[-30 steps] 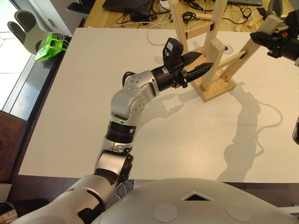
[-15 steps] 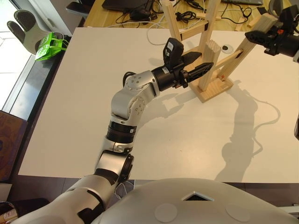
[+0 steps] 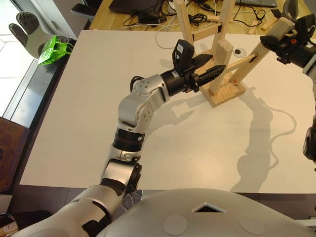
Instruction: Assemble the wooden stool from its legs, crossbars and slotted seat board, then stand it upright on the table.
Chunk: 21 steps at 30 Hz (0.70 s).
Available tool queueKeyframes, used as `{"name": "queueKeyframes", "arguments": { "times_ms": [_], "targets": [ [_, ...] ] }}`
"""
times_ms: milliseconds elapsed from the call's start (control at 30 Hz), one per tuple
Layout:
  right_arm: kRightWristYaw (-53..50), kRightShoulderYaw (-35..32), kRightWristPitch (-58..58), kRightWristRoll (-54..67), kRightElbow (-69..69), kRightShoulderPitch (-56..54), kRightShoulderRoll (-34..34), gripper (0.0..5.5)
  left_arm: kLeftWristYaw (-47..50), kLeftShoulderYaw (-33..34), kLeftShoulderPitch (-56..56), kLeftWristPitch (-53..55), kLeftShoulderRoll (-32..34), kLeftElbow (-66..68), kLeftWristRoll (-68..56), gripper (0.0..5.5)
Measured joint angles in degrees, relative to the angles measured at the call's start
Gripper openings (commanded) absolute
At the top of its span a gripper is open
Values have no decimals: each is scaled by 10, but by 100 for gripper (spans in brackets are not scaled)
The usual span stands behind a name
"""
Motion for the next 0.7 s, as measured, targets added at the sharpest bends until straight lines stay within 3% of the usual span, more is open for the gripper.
{"name": "queueKeyframes", "arguments": {
  "times_ms": [67,500,700],
  "targets": [
    [-8,-13,-7,3,-14,21,6,249,2,2,1,-3,0,1,0,292],
    [-61,-152,-43,36,-59,54,64,249,6,-2,4,-14,-8,9,0,292],
    [-70,-157,-13,38,-109,63,67,249,6,-2,4,-17,-8,10,0,292]
  ]
}}
